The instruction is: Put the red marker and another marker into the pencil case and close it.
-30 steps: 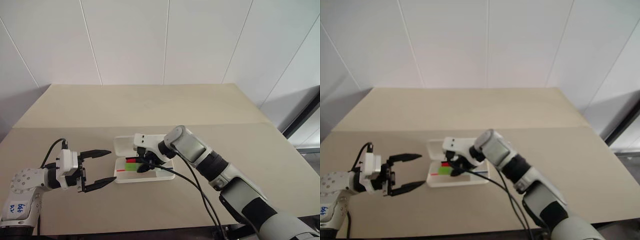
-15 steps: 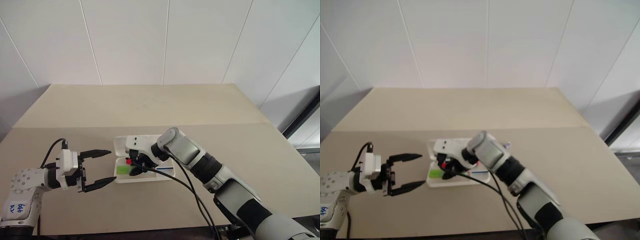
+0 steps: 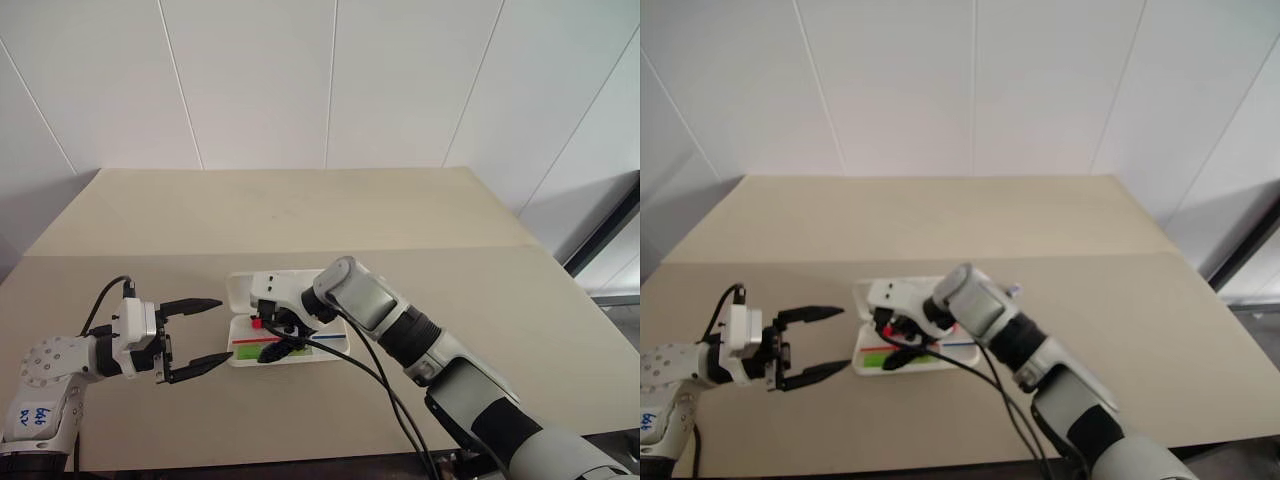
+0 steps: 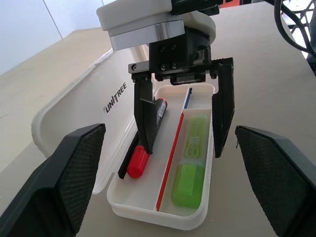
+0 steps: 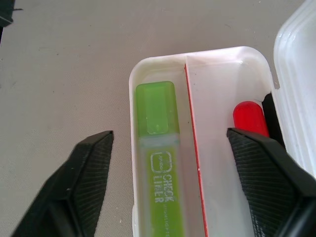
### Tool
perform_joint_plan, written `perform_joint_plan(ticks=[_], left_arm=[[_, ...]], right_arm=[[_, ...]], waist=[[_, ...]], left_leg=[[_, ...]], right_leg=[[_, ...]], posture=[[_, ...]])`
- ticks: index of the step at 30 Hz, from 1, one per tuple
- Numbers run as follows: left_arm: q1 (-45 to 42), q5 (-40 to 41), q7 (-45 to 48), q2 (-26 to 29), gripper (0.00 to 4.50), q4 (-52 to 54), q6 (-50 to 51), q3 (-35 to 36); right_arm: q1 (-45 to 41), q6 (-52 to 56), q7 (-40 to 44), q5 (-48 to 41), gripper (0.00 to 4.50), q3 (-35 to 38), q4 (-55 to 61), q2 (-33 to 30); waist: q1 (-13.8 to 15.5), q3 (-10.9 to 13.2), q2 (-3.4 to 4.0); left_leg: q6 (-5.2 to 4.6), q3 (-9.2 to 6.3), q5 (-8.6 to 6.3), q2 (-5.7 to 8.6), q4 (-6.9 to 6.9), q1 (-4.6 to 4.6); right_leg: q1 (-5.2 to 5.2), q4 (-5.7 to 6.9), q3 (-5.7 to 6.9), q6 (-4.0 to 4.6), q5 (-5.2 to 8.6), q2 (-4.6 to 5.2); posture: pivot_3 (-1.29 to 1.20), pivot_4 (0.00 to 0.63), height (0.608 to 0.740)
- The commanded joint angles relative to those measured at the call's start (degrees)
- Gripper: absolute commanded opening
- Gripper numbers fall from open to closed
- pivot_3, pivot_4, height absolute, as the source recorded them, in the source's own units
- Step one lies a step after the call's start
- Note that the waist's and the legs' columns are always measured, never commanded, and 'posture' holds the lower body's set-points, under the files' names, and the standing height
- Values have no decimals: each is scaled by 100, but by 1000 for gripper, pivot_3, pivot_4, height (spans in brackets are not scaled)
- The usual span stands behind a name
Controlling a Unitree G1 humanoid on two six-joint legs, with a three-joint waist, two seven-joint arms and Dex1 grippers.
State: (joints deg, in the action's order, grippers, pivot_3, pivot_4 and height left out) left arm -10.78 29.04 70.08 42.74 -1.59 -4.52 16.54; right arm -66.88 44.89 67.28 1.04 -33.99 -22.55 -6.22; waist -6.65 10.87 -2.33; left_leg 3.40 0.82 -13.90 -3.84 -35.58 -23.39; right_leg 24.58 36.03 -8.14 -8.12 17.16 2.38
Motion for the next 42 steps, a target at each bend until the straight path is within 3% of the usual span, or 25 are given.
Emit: perform_joint_plan(ticks=[1,4,8,15,19,23,32,42], left_arm=[[-36,37,-44,48,4500,172,-104,93],[-48,40,-64,27,4500,204,-93,70],[-14,88,-103,-27,4500,305,-49,42],[-26,115,-181,-128,4500,351,-11,18],[-178,91,-156,-182,4500,209,-44,-83],[-452,57,-97,-273,4500,10,-104,-229],[-757,17,-18,-413,4500,-205,-194,-396],[-792,22,5,-400,4500,-242,-224,-429]], right_arm=[[-153,0,44,-48,4480,83,314,-66],[-72,182,124,-163,4480,183,687,-265],[455,1060,309,-687,4480,413,2123,-878],[1476,3001,536,-2104,4480,1076,4649,-2607],[1782,3240,239,-2329,4480,1387,4929,-3444],[1911,2806,-243,-2043,4480,1463,4551,-4061],[1915,1304,-2083,-978,4480,1877,2372,-3713],[1784,775,-3718,-990,4480,3120,1217,-2204]], waist=[[1,0,0],[8,0,0],[32,0,0],[101,0,-1],[83,0,-2],[113,0,-2],[105,1,-4],[96,2,-2]], left_leg=[[0,0,0,0,0,0],[0,0,0,0,0,-1],[4,-6,-2,0,0,-4],[8,-10,-5,1,-4,-13],[7,-9,-5,0,-4,6],[5,-5,-3,2,-8,4],[5,12,-4,3,-21,0],[5,11,-4,3,-4,0]], right_leg=[[0,0,0,0,0,0],[0,-1,1,0,0,0],[0,-4,4,0,0,0],[-1,-12,8,3,3,4],[-9,-9,6,5,3,0],[-9,-12,1,52,28,1],[-7,-13,-16,4,2,1],[-3,-12,-16,-10,-5,0]], posture=[[0,150,740],[0,150,740],[0,150,740],[0,150,740],[0,150,740],[0,150,740],[0,150,740],[0,150,740]])
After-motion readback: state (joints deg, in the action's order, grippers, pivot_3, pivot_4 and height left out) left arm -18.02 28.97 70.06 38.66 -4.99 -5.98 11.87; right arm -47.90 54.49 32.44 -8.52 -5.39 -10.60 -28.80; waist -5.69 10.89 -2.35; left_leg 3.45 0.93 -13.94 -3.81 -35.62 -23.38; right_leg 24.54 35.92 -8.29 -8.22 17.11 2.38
